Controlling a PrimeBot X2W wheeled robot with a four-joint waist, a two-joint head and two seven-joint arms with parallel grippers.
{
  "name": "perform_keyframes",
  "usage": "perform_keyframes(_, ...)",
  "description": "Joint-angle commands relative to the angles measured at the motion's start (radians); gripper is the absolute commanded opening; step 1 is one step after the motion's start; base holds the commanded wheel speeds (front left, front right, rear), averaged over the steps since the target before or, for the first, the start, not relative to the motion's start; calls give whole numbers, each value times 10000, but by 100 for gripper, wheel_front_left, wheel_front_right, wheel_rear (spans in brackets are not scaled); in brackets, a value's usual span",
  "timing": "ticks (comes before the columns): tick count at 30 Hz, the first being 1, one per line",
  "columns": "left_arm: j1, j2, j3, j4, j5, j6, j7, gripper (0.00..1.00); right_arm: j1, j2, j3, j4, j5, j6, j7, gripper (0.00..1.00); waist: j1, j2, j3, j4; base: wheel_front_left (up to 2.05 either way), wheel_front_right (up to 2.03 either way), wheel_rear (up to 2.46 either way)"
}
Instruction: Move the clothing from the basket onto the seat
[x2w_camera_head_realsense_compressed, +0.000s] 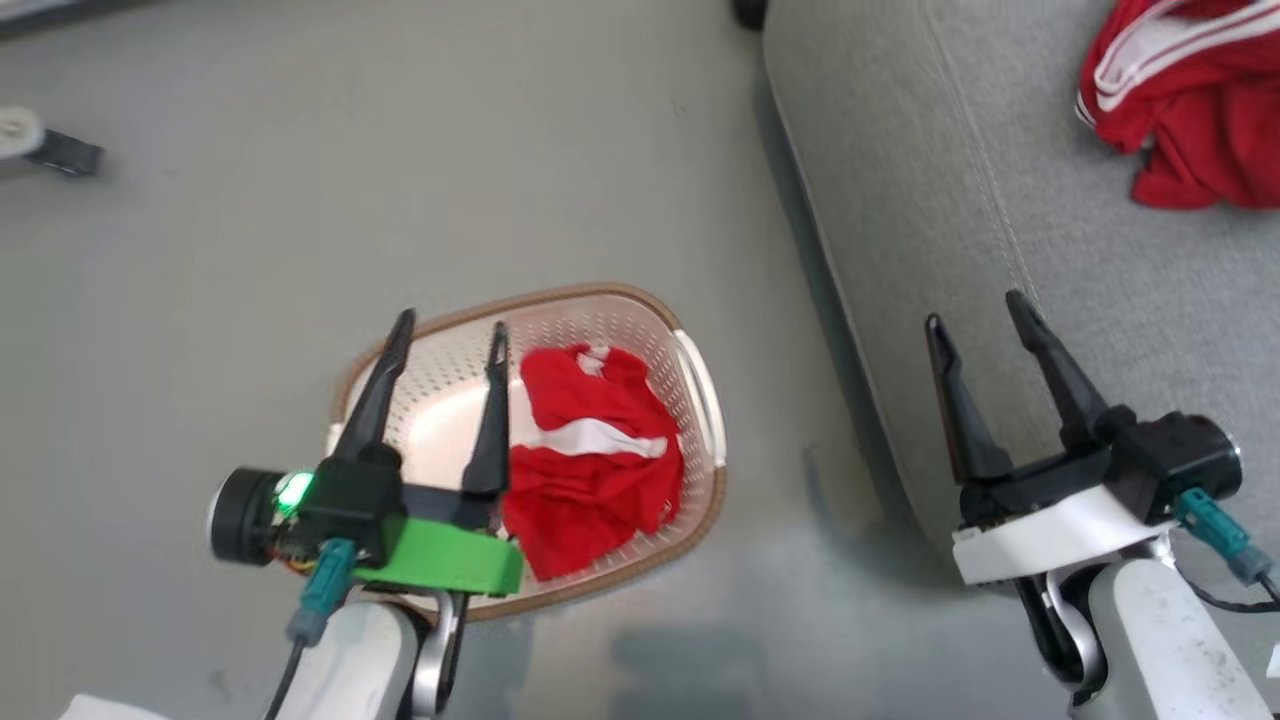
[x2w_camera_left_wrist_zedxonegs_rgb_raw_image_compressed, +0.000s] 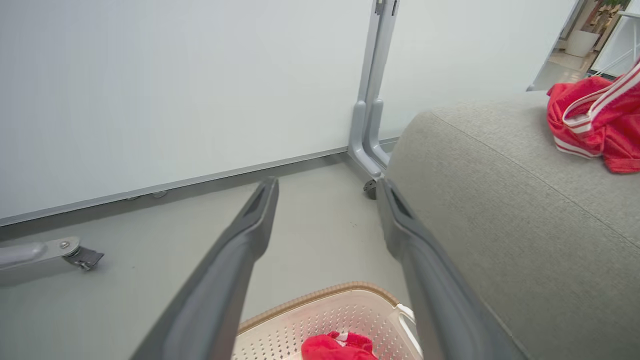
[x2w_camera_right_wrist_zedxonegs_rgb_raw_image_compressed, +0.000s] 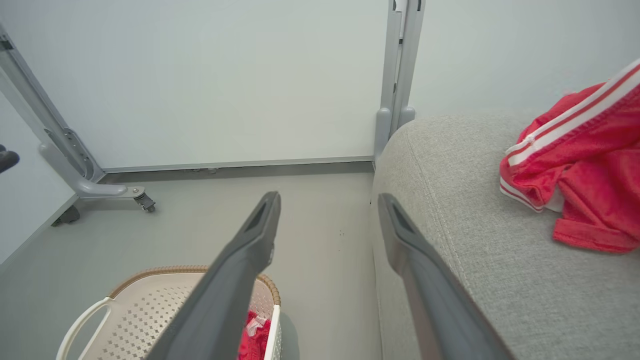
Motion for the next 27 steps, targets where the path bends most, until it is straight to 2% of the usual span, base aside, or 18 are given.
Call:
perform_keyframes(1,366,-145,311,-31,220,-52,-30,100,272,-16,47,86,70,-14,-2,100,0,0,-1763,1581,0,0,0)
perform_keyframes(5,1572,-662,1787,-215,468,-346,-32,100,715,117,66,279,128,-14,-2,100,0,0,-2818,2008,0,0,0)
perform_keyframes(11,2966,-1092,2908,-443,967,-1055,-31,100,1480,246,50,368,58,-14,-2,100,0,0,-3967,2189,0,0,0)
perform_keyframes(17,4083,-1311,3304,-831,1483,-1534,-22,100,2202,397,147,325,-96,-14,-2,100,0,0,-4526,2065,0,0,0)
perform_keyframes(27,5000,-1410,3514,-974,1436,-1665,-21,100,3188,578,56,299,-309,-14,-2,100,0,0,-4855,1858,0,0,0)
